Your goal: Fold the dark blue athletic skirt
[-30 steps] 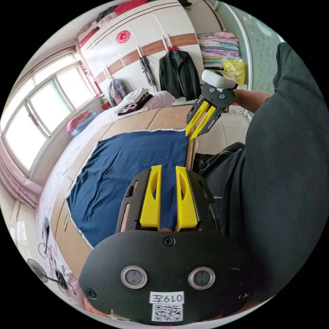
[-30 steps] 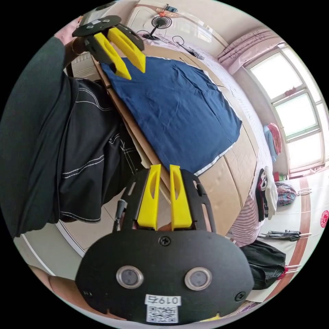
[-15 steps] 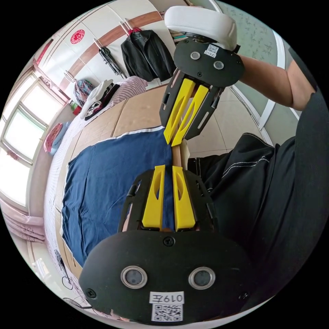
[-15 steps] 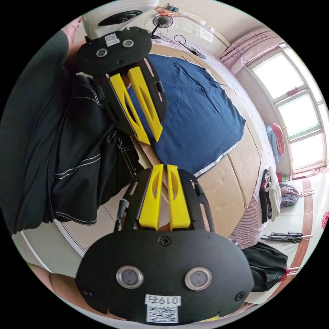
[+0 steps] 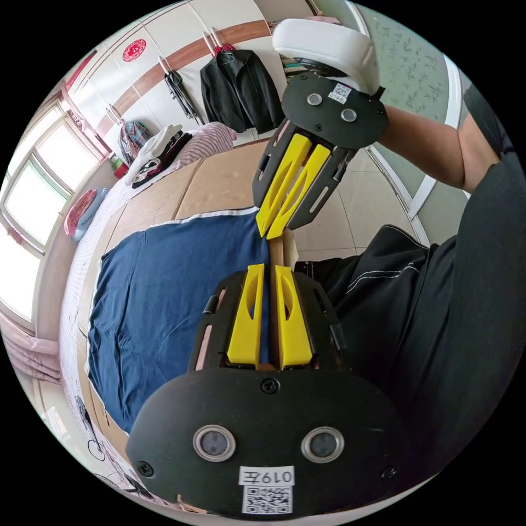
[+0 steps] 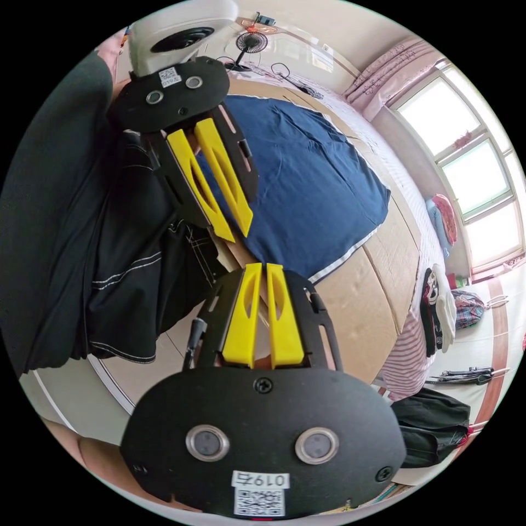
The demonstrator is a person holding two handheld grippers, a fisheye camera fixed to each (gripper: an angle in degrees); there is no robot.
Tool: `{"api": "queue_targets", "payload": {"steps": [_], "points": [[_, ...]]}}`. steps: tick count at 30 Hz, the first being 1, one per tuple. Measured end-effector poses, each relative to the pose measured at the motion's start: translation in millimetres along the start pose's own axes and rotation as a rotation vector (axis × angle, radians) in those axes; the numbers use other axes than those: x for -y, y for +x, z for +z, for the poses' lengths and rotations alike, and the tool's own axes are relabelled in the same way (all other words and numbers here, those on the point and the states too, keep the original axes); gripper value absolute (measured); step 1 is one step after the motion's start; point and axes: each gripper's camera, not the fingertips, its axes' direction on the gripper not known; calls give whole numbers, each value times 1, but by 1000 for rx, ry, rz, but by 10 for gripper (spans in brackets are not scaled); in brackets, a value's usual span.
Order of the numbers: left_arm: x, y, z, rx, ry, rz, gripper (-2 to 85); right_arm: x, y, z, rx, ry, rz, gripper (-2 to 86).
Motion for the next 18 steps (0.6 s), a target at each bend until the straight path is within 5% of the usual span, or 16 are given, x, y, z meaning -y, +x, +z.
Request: {"api": "queue_targets", "payload": {"steps": [8,18], "points": [[23,-14,23,35,0,-13,8,-10,17,-8,62,28,45,-1],[20,-60,39,-134,44,-158,8,-24,13,-7,-23,-21,36,65]]}}
